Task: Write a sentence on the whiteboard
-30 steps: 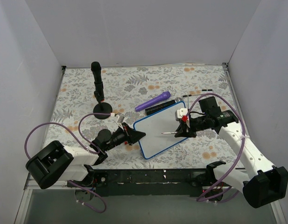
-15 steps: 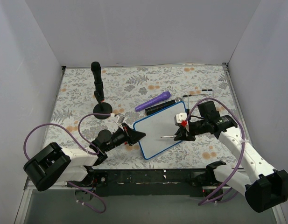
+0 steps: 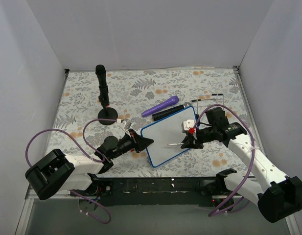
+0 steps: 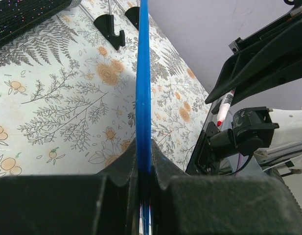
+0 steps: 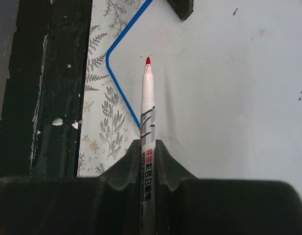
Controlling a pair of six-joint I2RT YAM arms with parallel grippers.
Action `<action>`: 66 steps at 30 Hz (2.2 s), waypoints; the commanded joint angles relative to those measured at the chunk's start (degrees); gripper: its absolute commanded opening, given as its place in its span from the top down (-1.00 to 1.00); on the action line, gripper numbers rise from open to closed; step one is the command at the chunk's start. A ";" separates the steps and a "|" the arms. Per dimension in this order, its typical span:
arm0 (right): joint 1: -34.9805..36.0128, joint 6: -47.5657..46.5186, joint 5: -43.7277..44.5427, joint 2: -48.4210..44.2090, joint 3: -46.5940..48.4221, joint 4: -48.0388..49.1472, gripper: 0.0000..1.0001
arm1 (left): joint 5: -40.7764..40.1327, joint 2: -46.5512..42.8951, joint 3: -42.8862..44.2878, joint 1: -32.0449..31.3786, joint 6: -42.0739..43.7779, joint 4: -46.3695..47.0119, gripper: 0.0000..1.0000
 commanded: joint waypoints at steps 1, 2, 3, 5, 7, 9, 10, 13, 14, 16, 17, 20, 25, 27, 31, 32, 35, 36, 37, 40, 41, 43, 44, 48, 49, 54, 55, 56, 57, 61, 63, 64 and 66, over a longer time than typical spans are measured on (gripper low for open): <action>0.07 0.51 -0.53 -1.16 -0.83 2.80 0.97 | -1.28 0.71 2.30 -0.56 0.76 3.26 1.00; -0.10 0.51 -0.61 -1.07 -0.92 2.89 0.97 | -1.20 0.97 2.39 -0.65 0.76 3.35 1.00; -0.11 0.51 -0.79 -1.16 -1.01 2.98 0.97 | -1.28 1.15 2.47 -0.74 0.76 3.44 1.00; -0.19 0.51 -0.96 -1.16 -1.18 2.98 0.97 | -1.37 1.06 2.39 -0.83 0.76 3.61 1.00; -0.28 0.51 -1.05 -1.16 -1.27 2.98 0.97 | -1.64 0.98 2.30 -0.83 0.76 3.70 1.00; -0.28 0.60 -1.05 -1.16 -1.27 3.06 0.97 | -1.72 0.89 2.04 -0.74 0.76 3.70 1.00; -0.28 0.69 -1.23 -1.07 -1.36 3.15 0.97 | -1.81 1.06 2.03 -0.83 0.76 3.70 1.00; -0.28 1.04 -1.23 -0.98 -1.54 3.33 0.97 | -1.90 1.15 1.95 -0.83 0.85 3.97 1.00; -0.28 1.13 -1.14 -0.98 -1.62 3.59 0.97 | -1.81 1.15 1.95 -0.83 0.68 4.05 1.00; -0.37 1.39 -0.88 -0.90 -1.71 3.85 0.97 | -1.90 1.33 1.86 -0.83 0.67 4.14 1.00; -0.20 1.48 -0.79 -0.81 -1.71 3.85 0.97 | -1.81 1.33 1.86 -0.83 0.67 4.06 1.00; -0.28 1.66 -0.53 -0.63 -1.45 3.94 0.97 | -1.81 1.15 1.77 -0.83 0.67 4.06 1.00; -0.28 1.57 0.61 -0.19 -0.84 3.94 0.97 | -1.90 1.06 1.68 -0.83 0.85 3.71 1.00; -0.28 1.57 1.05 -0.02 -0.57 3.94 0.97 | -1.90 0.98 1.68 -0.83 0.76 3.53 1.00; -0.37 1.31 1.41 0.42 -0.04 3.59 0.97 | -1.90 0.89 1.60 -0.83 0.76 3.53 1.00; -0.28 1.22 1.41 0.51 0.13 3.42 0.97 | -1.90 0.80 1.68 -0.74 0.85 3.35 1.00; -0.28 0.78 1.85 0.86 0.57 2.98 0.97 | -1.90 0.89 1.68 -0.83 0.85 3.35 1.00; -0.28 0.60 1.94 0.95 0.92 2.89 0.97 | -1.90 0.89 1.68 -0.83 0.85 3.35 1.00; -0.37 0.43 2.02 1.04 1.10 2.54 0.97 | -1.90 0.89 1.60 -0.83 0.85 3.27 1.00; -0.19 -0.45 2.64 1.48 1.98 1.49 0.97 | -1.99 0.89 1.60 -0.83 0.85 3.26 1.00; -0.19 -0.63 2.73 1.56 2.33 1.31 0.97 | -2.08 0.80 1.68 -0.83 0.85 3.26 1.00; -0.11 -1.24 3.16 1.83 3.12 0.60 0.97 | -2.16 0.80 1.68 -0.83 0.85 3.18 1.00; -0.11 -1.33 3.34 2.00 3.38 0.34 0.97 | -2.08 0.80 1.60 -0.83 0.85 3.18 1.00; 0.51 -1.42 3.87 2.62 4.79 -0.27 0.97 | -2.34 0.97 1.68 -0.74 0.76 3.35 1.00; 0.77 -1.33 3.96 2.62 5.05 -0.28 0.97 | -2.34 0.98 1.60 -0.83 0.76 3.27 1.00; 2.35 -0.28 4.40 3.23 5.67 0.43 0.97 | -2.52 0.98 1.68 -0.83 0.67 3.35 1.00; 2.70 -0.10 4.66 3.41 5.76 0.51 0.97 | -2.60 0.98 1.60 -0.83 0.59 3.35 1.00; 3.06 -0.01 4.92 3.59 6.02 0.60 0.97 | -2.60 0.98 1.60 -0.83 0.59 3.35 1.00; 3.93 0.25 5.10 3.94 6.20 0.60 0.97 | -2.60 1.06 1.68 -0.83 0.59 3.35 1.00; 6.04 1.04 6.85 4.64 7.16 0.87 0.97 | -2.69 1.15 1.42 -0.83 0.59 3.53 1.00; 7.09 1.48 7.47 5.08 7.69 0.95 0.97 | -2.78 1.15 1.24 -0.83 0.50 3.79 1.00; 7.45 1.57 7.91 5.26 7.95 0.95 0.97 | -2.78 1.15 1.24 -0.74 0.50 3.88 1.00; 8.24 1.92 8.44 5.52 8.39 0.95 0.97 | -2.69 1.06 1.16 -0.83 0.58 3.88 1.00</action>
